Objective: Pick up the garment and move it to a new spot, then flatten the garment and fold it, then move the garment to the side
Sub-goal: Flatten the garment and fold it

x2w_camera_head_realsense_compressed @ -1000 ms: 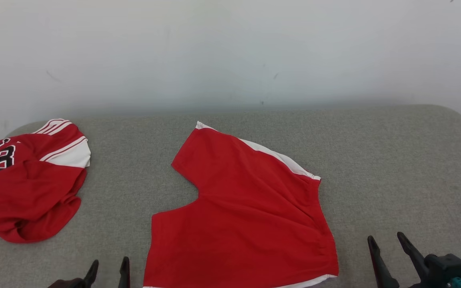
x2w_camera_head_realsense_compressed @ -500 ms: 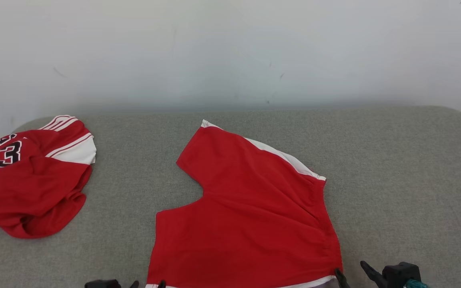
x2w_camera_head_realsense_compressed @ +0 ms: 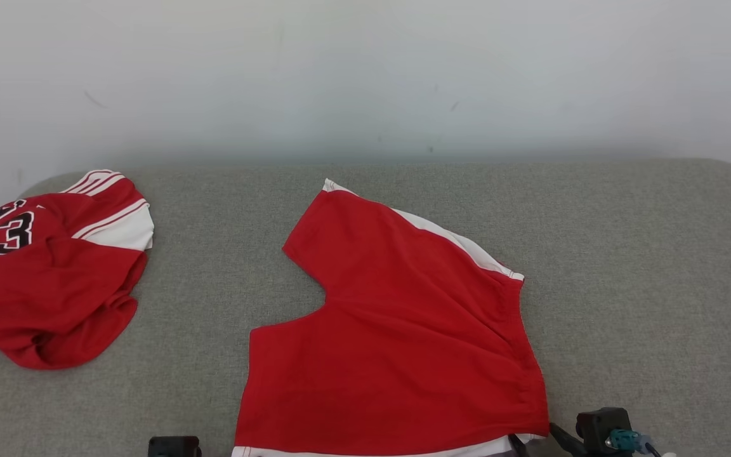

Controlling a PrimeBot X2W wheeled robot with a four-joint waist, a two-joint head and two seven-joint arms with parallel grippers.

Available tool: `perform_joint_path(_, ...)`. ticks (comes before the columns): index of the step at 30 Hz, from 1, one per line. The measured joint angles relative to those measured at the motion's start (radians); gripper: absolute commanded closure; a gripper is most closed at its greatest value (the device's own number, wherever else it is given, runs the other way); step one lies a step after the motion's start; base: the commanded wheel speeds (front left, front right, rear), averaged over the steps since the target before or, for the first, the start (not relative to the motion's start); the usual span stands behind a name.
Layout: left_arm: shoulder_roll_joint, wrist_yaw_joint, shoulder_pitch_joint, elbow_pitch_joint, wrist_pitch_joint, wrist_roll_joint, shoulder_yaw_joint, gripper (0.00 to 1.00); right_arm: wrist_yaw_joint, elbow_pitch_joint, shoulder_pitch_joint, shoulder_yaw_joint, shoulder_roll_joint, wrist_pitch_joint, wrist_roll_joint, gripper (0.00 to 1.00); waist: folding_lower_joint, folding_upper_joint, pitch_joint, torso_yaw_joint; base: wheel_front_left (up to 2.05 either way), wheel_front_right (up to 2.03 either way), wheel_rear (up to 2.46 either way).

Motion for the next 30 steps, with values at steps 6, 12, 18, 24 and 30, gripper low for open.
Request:
perform_joint_path(6, -0.004, -0.009, -0.011, 0.043, 0.013, -0.004, -0.003, 0.88, 0.01, 0.046, -0.024, 0.02, 0.018, 0.007, 0.0, 0.56, 0.0, 0.0, 0.005, 0.006, 0.0, 0.0, 0.0)
perform_joint_path(12, -0.017, -0.018, -0.024, 0.066, -0.002, -0.006, -0.006, 1.0, 0.016, 0.07, -0.032, 0.019, 0.024, 0.004, 0.0, 1.0, 0.0, 0.0, 0.007, 0.012, 0.0, 0.0, 0.0)
perform_joint_path(18, -0.014, -0.023, -0.024, 0.071, -0.021, -0.003, -0.011, 1.0, 0.026, 0.089, -0.042, 0.017, 0.022, -0.013, 0.0, 1.0, 0.0, 0.0, 0.007, 0.012, 0.0, 0.0, 0.0)
perform_joint_path(24, 0.021, -0.016, -0.022, 0.004, -0.062, 0.007, 0.005, 1.0, 0.067, 0.041, -0.022, -0.004, 0.009, -0.026, 0.042, 1.0, 0.0, -0.0001, 0.008, 0.01, 0.0, 0.0, 0.0)
perform_joint_path(30, 0.053, -0.017, -0.024, -0.095, -0.09, 0.005, 0.037, 1.0, 0.111, -0.044, -0.003, -0.024, -0.024, -0.019, 0.089, 1.0, 0.0, -0.0001, 0.018, 0.003, 0.0, 0.0, 0.0)
